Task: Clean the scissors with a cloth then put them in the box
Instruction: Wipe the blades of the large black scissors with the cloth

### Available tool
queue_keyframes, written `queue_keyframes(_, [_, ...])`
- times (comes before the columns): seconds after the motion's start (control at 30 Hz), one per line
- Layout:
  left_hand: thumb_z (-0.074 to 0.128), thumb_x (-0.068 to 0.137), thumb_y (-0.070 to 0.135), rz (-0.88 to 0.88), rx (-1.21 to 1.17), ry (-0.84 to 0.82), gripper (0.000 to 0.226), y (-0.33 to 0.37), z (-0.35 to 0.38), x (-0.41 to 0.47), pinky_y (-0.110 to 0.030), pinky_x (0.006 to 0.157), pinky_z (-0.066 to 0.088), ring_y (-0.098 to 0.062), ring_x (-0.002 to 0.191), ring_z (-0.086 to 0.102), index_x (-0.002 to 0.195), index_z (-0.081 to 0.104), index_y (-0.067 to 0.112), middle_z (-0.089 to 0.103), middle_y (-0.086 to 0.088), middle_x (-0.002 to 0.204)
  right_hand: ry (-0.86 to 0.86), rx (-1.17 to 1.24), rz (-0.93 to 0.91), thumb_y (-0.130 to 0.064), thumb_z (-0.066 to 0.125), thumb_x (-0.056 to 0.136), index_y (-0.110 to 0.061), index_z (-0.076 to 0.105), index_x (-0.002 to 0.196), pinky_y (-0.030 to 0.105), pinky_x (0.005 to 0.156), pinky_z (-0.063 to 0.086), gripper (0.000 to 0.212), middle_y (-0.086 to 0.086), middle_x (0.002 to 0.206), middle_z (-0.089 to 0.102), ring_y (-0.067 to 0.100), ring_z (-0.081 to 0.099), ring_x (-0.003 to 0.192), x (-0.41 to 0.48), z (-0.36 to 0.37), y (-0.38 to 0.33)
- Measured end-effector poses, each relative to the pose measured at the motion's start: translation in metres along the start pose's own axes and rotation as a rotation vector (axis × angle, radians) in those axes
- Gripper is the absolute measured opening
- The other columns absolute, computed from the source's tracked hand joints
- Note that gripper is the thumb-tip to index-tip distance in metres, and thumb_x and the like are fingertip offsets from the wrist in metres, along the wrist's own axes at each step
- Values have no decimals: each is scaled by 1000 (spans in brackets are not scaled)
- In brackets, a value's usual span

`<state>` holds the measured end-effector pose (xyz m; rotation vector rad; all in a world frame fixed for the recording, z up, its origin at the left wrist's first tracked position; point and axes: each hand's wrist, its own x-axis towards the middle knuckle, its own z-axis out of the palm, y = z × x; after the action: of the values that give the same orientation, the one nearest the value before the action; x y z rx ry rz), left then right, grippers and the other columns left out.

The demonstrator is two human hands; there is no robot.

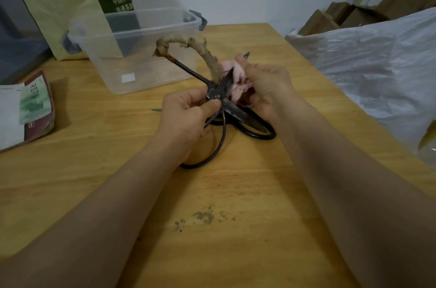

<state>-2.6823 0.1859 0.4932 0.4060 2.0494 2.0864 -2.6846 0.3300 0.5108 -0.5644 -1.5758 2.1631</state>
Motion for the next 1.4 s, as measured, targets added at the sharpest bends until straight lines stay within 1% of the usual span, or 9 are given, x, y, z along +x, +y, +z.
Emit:
queue_keyframes(0.13, [60, 88, 2, -6, 19, 21, 19, 0, 0, -1, -17, 42, 34, -3, 45, 46, 104, 68, 8, 67, -9, 87, -105, -80, 38, -23, 75, 79, -5, 68, 73, 44, 85, 55, 21, 11, 74, 72, 24, 68, 73, 1, -5, 5])
queue_keyframes(0.23, [58, 89, 1, 31, 24, 29, 20, 0, -3, 0, -19, 43, 33, -2, 42, 45, 102, 69, 11, 66, -8, 82, -324, -125, 50, -10, 74, 77, 0, 66, 72, 26, 63, 55, 13, 9, 63, 68, 16, 63, 58, -9, -4, 11])
queue_keyframes(0.53, [58, 89, -2, 3, 6, 22, 19, 1, -1, -3, -19, 38, 33, -6, 46, 45, 105, 67, 4, 68, -18, 98, 64, 2, 4, -24, 73, 82, -2, 67, 81, 41, 70, 59, 23, 12, 73, 72, 24, 71, 68, 7, -9, 4])
queue_keyframes(0.63, [58, 89, -2, 17, -3, 56, 22, 0, -3, 1, -18, 37, 32, -3, 42, 45, 108, 66, 2, 69, -14, 93, -118, -54, 61, -20, 73, 81, -1, 68, 81, 41, 77, 59, 19, 11, 74, 72, 22, 69, 71, 2, -13, 3])
queue_keyframes(0.73, [58, 89, -1, 28, 3, 61, 22, -1, -3, 1, -19, 38, 32, -4, 42, 44, 108, 67, 3, 66, -10, 84, -320, -165, 37, -9, 74, 77, -2, 68, 74, 24, 57, 53, 10, 6, 61, 69, 13, 63, 54, -13, -6, 8])
queue_keyframes(0.8, [57, 89, -2, 27, 13, 44, 21, 0, -3, -1, -21, 38, 32, -5, 42, 43, 107, 67, 2, 66, -13, 86, -279, -149, -3, -7, 73, 78, 0, 68, 74, 21, 49, 48, 10, 7, 58, 67, 12, 59, 48, -11, -3, 9])
queue_keyframes(1.0, [57, 88, -4, 29, 6, 4, 17, 3, 0, -5, -20, 36, 29, -5, 41, 40, 89, 68, 9, 64, -16, 87, 89, 13, 15, -23, 75, 80, 3, 65, 98, 43, 72, 59, 33, 17, 89, 71, 28, 70, 77, 11, -10, 2])
queue_keyframes(1.2, [55, 89, -5, 15, -26, 39, 19, 3, -3, -3, -19, 36, 30, -5, 42, 42, 101, 68, 4, 64, -14, 85, -317, -161, 18, -6, 75, 74, 1, 68, 80, 31, 70, 56, 11, 11, 71, 71, 20, 66, 66, -10, -10, 7])
queue_keyframes(1.4, [57, 88, -5, 17, -9, 16, 17, 3, -2, -5, -19, 35, 30, -5, 42, 41, 101, 65, 0, 64, -12, 85, -69, -1, -18, -15, 73, 80, 1, 67, 85, 33, 57, 58, 18, 12, 69, 70, 21, 66, 59, 4, -6, 5])
